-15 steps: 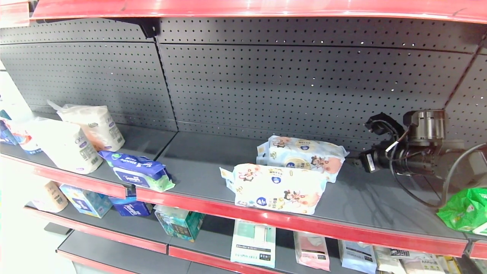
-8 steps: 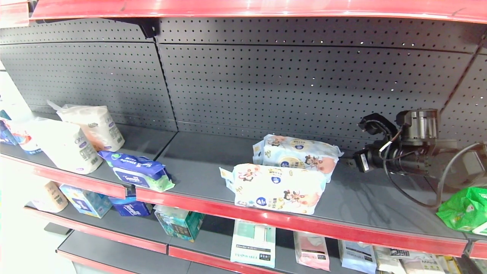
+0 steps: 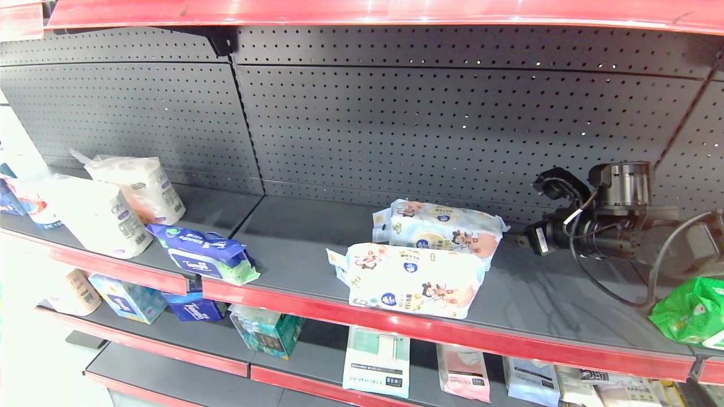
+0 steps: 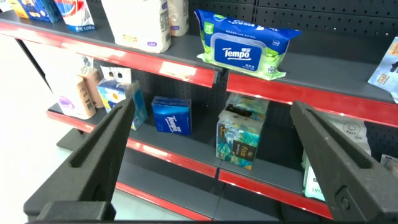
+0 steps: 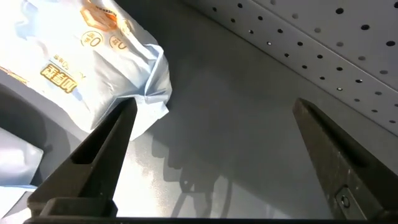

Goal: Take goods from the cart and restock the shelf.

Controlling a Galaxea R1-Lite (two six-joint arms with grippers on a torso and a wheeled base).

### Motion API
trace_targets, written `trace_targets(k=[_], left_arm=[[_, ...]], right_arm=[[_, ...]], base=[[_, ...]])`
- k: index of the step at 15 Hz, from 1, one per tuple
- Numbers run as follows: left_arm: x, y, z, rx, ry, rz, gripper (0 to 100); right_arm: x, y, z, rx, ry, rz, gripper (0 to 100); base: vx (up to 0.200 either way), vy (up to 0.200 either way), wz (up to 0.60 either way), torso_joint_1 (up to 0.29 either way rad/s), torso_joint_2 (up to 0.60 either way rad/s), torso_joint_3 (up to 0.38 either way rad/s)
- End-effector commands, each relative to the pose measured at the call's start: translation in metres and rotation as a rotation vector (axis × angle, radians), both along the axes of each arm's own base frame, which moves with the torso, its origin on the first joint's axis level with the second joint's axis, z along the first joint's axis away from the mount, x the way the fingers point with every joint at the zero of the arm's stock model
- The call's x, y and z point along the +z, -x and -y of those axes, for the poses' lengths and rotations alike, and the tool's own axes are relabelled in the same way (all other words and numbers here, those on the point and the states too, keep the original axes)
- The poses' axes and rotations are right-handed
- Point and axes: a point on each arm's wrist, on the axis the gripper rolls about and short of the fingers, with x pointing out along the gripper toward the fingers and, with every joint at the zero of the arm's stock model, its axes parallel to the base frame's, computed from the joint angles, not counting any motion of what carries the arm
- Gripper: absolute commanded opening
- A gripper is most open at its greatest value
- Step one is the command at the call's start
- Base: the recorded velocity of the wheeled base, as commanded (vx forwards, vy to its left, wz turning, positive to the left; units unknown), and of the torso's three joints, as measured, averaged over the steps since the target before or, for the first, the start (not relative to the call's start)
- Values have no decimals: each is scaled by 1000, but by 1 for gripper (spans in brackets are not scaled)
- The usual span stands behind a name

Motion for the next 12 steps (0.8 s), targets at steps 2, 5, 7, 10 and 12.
trace_targets(k=[2, 5, 7, 10, 12], left_arm=[[0, 0, 0, 1, 0, 0, 100], [0, 0, 0, 1, 0, 0, 100], [0, 0, 0, 1, 0, 0, 100], [0, 0, 0, 1, 0, 0, 100], [0, 0, 0, 0, 0, 0, 100]], right_arm=[[-1, 1, 0, 0, 1, -4, 100], [14, 49, 9, -36, 6, 5, 100], [25, 96, 12, -73, -44, 31, 100], [28, 131, 16, -89, -71, 52, 100], [26, 151, 11, -26, -103, 56, 100]], base=[[0, 0, 0, 0, 0, 0], [0, 0, 0, 0, 0, 0], [0, 0, 0, 0, 0, 0], [0, 0, 0, 0, 0, 0], [0, 0, 0, 0, 0, 0]])
